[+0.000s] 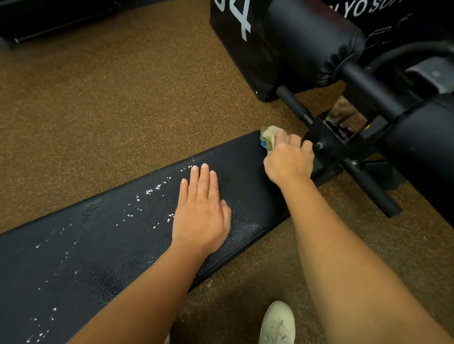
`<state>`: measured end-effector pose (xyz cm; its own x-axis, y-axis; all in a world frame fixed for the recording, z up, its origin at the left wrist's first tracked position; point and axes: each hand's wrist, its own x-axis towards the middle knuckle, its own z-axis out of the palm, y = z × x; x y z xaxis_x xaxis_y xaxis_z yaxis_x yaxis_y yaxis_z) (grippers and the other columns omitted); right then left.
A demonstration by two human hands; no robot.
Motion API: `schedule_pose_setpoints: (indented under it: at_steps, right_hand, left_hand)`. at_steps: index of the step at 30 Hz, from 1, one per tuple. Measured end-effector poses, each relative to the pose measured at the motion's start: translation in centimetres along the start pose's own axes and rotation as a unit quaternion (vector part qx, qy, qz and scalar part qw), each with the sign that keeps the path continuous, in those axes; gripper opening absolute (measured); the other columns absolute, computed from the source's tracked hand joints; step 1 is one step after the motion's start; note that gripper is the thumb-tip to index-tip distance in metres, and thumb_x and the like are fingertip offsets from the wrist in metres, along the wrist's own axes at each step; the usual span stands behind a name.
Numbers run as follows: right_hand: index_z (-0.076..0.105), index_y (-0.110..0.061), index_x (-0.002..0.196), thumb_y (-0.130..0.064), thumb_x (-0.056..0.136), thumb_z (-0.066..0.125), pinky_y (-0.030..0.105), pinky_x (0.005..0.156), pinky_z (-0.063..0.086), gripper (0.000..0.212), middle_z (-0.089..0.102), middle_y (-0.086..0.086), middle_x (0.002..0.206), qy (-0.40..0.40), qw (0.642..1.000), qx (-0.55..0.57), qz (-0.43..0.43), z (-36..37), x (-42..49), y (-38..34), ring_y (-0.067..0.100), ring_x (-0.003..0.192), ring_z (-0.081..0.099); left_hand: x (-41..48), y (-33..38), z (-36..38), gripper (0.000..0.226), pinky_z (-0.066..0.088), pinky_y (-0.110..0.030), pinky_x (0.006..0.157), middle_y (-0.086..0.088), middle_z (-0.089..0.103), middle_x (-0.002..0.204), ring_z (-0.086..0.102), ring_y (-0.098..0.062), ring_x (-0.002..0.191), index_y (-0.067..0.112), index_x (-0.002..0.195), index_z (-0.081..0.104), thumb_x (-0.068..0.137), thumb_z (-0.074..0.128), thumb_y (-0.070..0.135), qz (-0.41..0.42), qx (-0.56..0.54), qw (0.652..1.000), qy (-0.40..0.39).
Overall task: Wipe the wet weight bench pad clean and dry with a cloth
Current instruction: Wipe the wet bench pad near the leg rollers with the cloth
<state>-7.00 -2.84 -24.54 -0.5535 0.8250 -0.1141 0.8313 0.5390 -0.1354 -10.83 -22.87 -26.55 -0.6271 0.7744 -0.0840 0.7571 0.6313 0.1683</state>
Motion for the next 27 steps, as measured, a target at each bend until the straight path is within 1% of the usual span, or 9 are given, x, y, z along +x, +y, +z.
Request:
schedule_pose_setpoints:
  at_steps: [3, 5, 7, 11, 15, 19, 21, 25, 27]
  right_hand:
    - [0.03, -0.019, 0.143, -0.036, 0.092, 0.048, 0.047, 0.102, 0.032, 0.056, 0.042, 0.014, 0.136, 0.022, 0.998, -0.014, -0.048, 0.6, -0.6, 1.6, 0.037, 0.118, 0.038]
    - [0.035, -0.02, 0.141, -0.038, 0.092, 0.046, 0.05, 0.109, 0.023, 0.054, 0.047, 0.016, 0.134, 0.044, 0.997, -0.052, -0.03, 0.4, -0.5, 2.1, 0.038, 0.121, 0.037]
    - [0.04, -0.018, 0.137, -0.039, 0.091, 0.044, 0.052, 0.111, 0.018, 0.051, 0.048, 0.02, 0.132, 0.025, 0.998, -0.055, 0.003, -0.2, 0.3, 1.3, 0.039, 0.124, 0.036]
    - [0.029, -0.025, 0.145, -0.038, 0.092, 0.045, 0.047, 0.103, 0.028, 0.056, 0.038, 0.02, 0.132, -0.028, 0.999, 0.018, 0.017, -0.5, 0.7, -0.2, 0.037, 0.119, 0.039]
    - [0.028, -0.025, 0.145, -0.037, 0.093, 0.047, 0.046, 0.102, 0.03, 0.056, 0.037, 0.018, 0.128, 0.022, 1.0, 0.0, -0.02, 0.4, -0.5, 1.5, 0.036, 0.115, 0.039]
    - [0.03, -0.028, 0.143, -0.035, 0.093, 0.045, 0.047, 0.1, 0.032, 0.053, 0.034, 0.017, 0.132, -0.011, 0.998, 0.034, 0.048, -0.2, 0.3, 0.2, 0.035, 0.119, 0.036]
    - [0.029, -0.028, 0.144, -0.032, 0.092, 0.046, 0.048, 0.1, 0.032, 0.055, 0.033, 0.015, 0.136, -0.017, 0.999, 0.031, 0.017, -0.3, 0.6, -0.9, 0.035, 0.122, 0.034]
    - [0.031, -0.029, 0.145, -0.025, 0.09, 0.05, 0.047, 0.105, 0.03, 0.058, 0.03, 0.011, 0.145, 0.009, 0.994, 0.024, -0.102, 0.4, 0.4, 0.8, 0.033, 0.128, 0.029]
    - [0.031, -0.031, 0.145, -0.026, 0.091, 0.05, 0.047, 0.103, 0.032, 0.057, 0.03, 0.011, 0.145, 0.014, 0.994, 0.027, -0.104, 0.6, 0.4, 1.9, 0.034, 0.127, 0.031]
  left_hand:
    - [0.2, -0.1, -0.4, 0.076, -0.005, -0.042, 0.119, -0.014, -0.005, 0.16, -0.012, -0.028, 0.147, 0.004, 0.151, 0.002, 0.085, -0.005, 0.042, 0.005, 0.004, 1.0, -0.011]
    - [0.5, -0.2, -0.6, 0.079, -0.007, -0.041, 0.118, -0.014, -0.007, 0.16, -0.012, -0.027, 0.147, 0.004, 0.151, 0.001, 0.083, -0.007, 0.043, 0.012, 0.0, 1.0, -0.019]
    - [0.8, -0.4, -0.7, 0.08, -0.007, -0.041, 0.119, -0.014, -0.006, 0.16, -0.012, -0.027, 0.147, 0.004, 0.151, 0.002, 0.082, -0.007, 0.044, 0.02, -0.001, 1.0, -0.022]
    - [1.1, -0.5, -0.6, 0.079, -0.004, -0.042, 0.12, -0.014, -0.003, 0.16, -0.009, -0.027, 0.147, 0.003, 0.151, 0.005, 0.084, -0.003, 0.043, 0.024, 0.003, 1.0, -0.015]
    - [1.3, -0.6, -0.7, 0.079, -0.004, -0.042, 0.12, -0.014, -0.002, 0.16, -0.009, -0.028, 0.147, 0.003, 0.151, 0.006, 0.084, -0.002, 0.044, 0.025, 0.001, 1.0, -0.014]
    - [1.5, -0.7, -0.7, 0.075, -0.005, -0.04, 0.119, -0.014, -0.003, 0.16, -0.01, -0.027, 0.147, 0.003, 0.151, 0.006, 0.087, 0.004, 0.042, 0.028, 0.002, 0.999, -0.02]
    - [1.5, -0.7, -0.6, 0.075, -0.005, -0.04, 0.119, -0.014, -0.002, 0.16, -0.008, -0.028, 0.147, 0.003, 0.151, 0.008, 0.087, 0.004, 0.042, 0.032, 0.0, 0.999, -0.011]
    - [1.3, -0.6, -0.6, 0.077, -0.004, -0.041, 0.119, -0.015, 0.0, 0.16, -0.007, -0.028, 0.147, 0.002, 0.151, 0.009, 0.086, 0.001, 0.043, 0.033, -0.002, 0.999, -0.003]
    - [1.3, -0.6, -0.6, 0.078, -0.005, -0.041, 0.119, -0.015, -0.001, 0.16, -0.008, -0.028, 0.147, 0.002, 0.151, 0.008, 0.085, -0.001, 0.043, 0.031, 0.001, 1.0, -0.004]
